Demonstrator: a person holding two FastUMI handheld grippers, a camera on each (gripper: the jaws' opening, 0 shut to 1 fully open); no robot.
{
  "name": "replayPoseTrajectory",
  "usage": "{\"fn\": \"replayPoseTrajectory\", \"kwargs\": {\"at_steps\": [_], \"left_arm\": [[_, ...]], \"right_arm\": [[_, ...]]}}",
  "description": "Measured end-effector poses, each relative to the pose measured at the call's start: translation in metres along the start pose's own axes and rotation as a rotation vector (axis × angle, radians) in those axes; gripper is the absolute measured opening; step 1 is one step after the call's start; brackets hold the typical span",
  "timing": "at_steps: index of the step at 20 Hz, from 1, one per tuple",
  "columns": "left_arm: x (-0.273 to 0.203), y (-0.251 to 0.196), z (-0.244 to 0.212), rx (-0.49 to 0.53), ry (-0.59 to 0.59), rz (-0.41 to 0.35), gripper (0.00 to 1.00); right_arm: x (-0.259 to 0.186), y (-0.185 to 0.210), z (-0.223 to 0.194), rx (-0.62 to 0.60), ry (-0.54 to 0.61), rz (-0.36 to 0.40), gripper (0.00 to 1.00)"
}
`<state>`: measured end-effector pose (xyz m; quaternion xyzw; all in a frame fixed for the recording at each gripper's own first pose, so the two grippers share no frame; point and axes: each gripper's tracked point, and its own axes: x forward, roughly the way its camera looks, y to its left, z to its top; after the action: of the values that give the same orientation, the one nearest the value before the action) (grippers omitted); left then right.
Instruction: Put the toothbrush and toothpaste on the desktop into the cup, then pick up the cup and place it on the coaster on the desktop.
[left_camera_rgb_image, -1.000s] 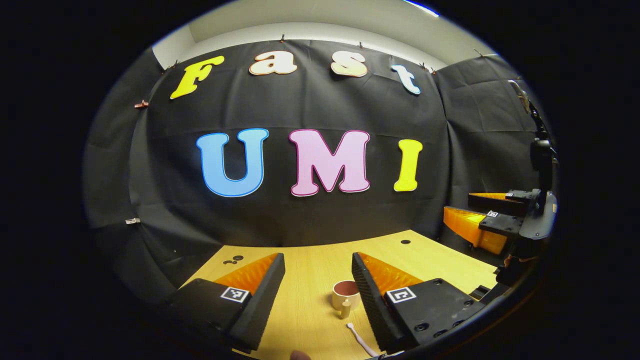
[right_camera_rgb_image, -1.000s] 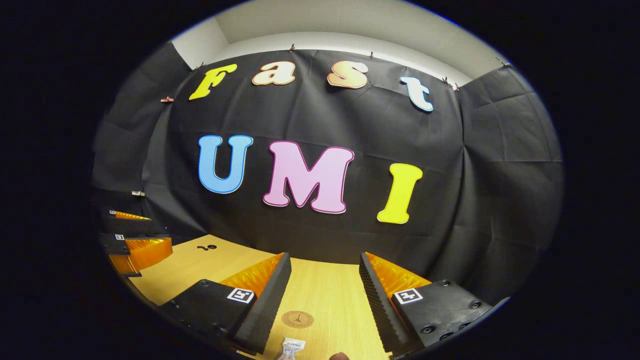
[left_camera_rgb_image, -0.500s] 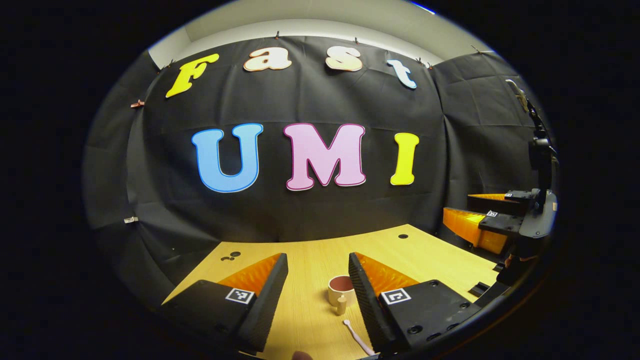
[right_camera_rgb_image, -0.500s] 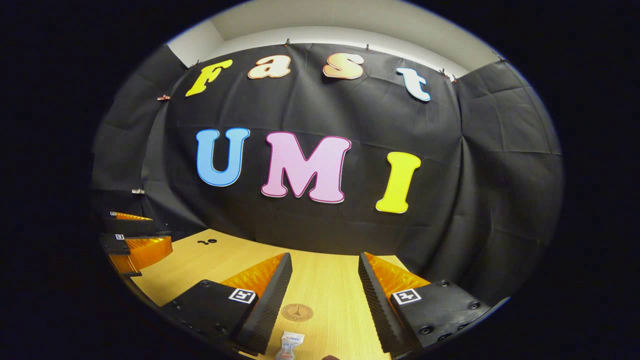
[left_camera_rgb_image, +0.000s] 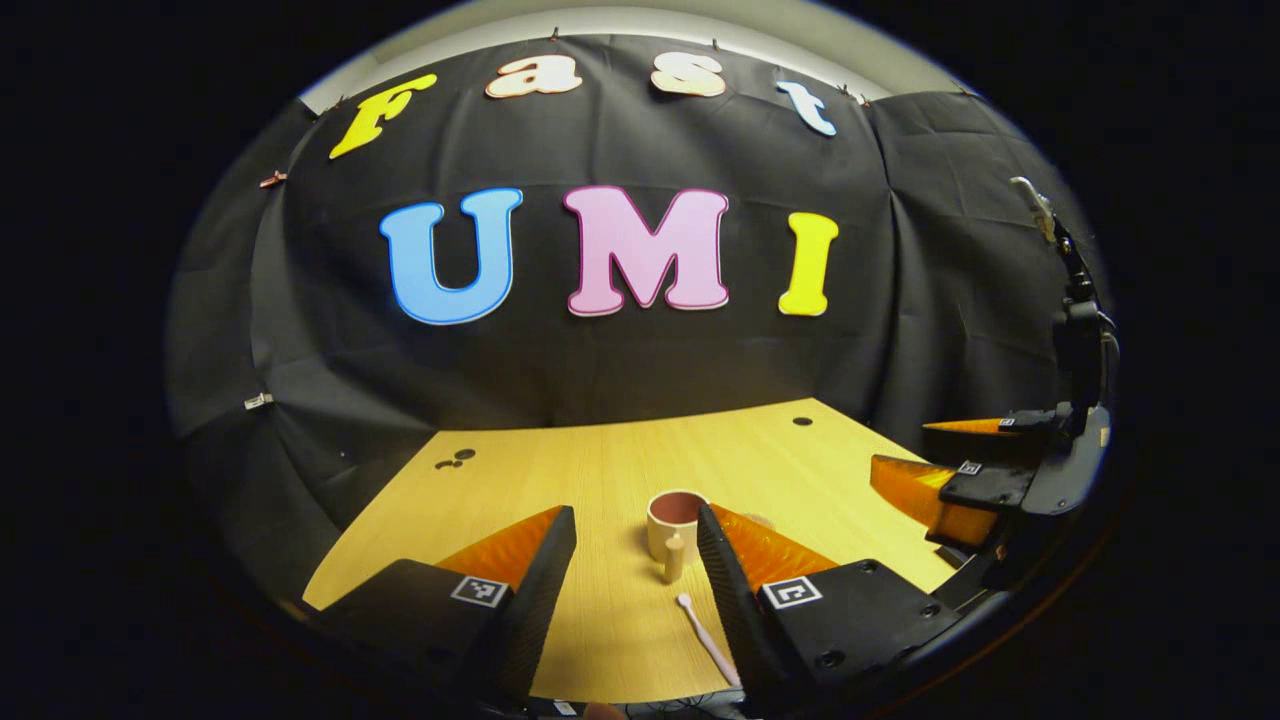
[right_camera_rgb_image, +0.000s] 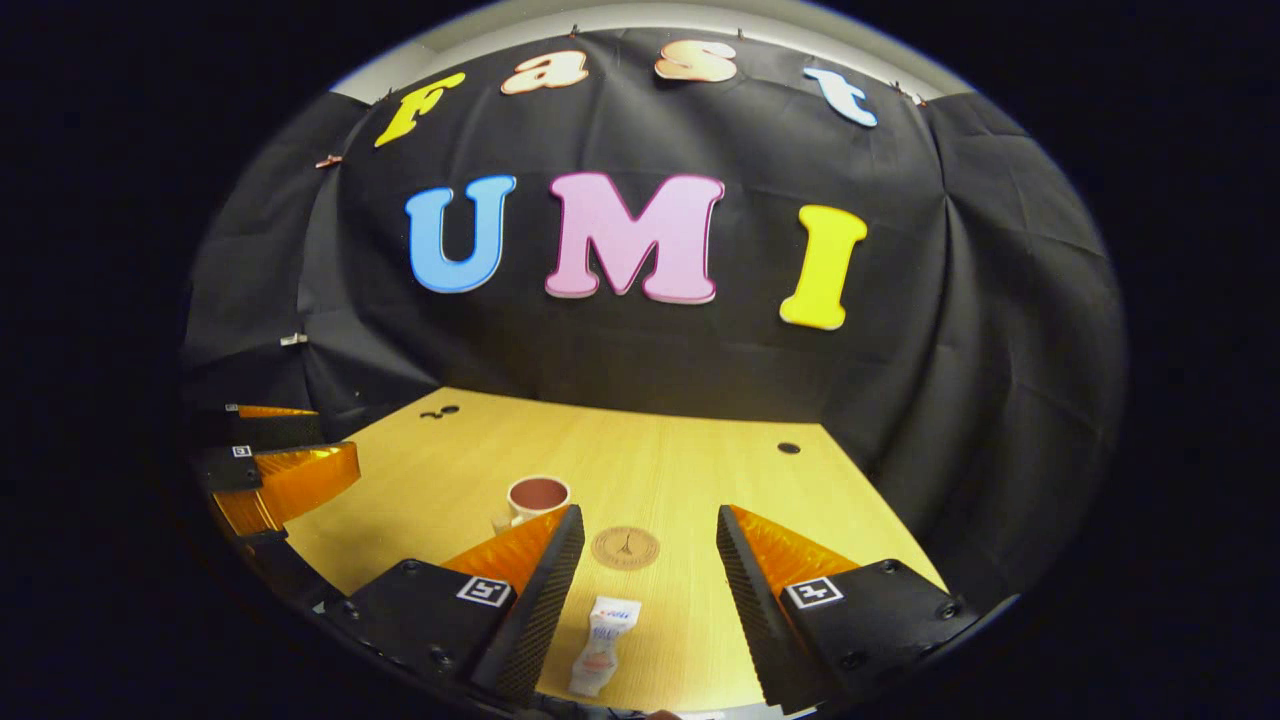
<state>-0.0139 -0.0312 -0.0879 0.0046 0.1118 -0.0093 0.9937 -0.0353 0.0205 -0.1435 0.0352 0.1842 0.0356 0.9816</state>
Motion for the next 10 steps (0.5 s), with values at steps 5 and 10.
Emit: {"fn": "replayPoseTrajectory", "kwargs": {"at_steps": [5,10], "left_arm": [[-0.009,-0.001,-0.047,-0.005,0.112,0.02,0.77],[-0.022,0.01,-0.081,-0.03,0.201,0.08,0.77]], "right_arm": [[0.014,0.013,-0.086,-0.007,0.244,0.018,0.83],[0.022,0.026,-0.151,0.034,0.451,0.036,0.83]]}}
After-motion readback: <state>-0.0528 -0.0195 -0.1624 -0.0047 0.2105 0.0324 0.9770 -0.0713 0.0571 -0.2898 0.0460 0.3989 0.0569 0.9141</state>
